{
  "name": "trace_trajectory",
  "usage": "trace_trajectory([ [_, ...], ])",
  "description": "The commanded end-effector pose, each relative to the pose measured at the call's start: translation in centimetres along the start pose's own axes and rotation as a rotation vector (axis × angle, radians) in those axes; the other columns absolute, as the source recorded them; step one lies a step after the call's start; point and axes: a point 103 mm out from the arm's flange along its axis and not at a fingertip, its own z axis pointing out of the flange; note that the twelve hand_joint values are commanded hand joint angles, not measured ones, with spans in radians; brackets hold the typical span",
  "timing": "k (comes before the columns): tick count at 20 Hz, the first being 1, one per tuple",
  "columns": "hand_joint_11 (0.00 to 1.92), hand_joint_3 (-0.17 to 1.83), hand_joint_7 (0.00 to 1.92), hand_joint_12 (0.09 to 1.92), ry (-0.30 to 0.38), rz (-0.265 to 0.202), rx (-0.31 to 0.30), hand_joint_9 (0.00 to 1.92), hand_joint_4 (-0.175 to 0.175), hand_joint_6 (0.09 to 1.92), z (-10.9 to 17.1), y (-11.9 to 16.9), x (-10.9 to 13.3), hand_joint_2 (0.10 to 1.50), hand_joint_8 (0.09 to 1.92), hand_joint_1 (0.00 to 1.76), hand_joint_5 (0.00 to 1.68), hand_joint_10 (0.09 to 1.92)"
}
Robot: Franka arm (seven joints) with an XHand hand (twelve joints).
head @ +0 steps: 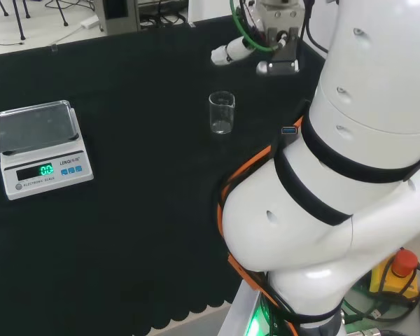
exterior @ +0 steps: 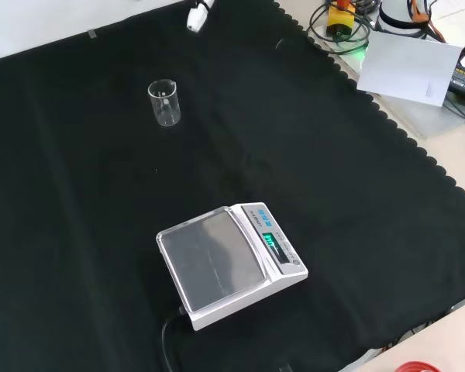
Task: Pick up the beaker.
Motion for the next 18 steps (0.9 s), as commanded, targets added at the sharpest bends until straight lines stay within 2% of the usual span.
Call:
trace_trajectory([
  [1, 0.00, 0.03, 0.09, 1.45, 0.051, -0.074, 0.028, 0.20, 0.035, 0.09, 5.4, -0.6, 3.2, 0.72, 0.68, 0.56, 0.07, 0.87],
  [6, 0.00, 0.03, 0.09, 1.44, 0.070, -0.101, 0.065, 0.20, 0.037, 0.09, 8.1, -0.4, 4.3, 0.72, 0.69, 0.55, 0.07, 0.87],
  [11, 0.00, 0.03, 0.09, 1.44, 0.062, -0.123, 0.109, 0.19, 0.041, 0.09, 9.9, 0.7, 4.3, 0.72, 0.69, 0.55, 0.06, 0.87],
  [18, 0.00, 0.03, 0.09, 1.43, 0.040, -0.085, 0.158, 0.17, 0.046, 0.09, 11.4, 3.4, 2.2, 0.71, 0.68, 0.55, 0.05, 0.88],
])
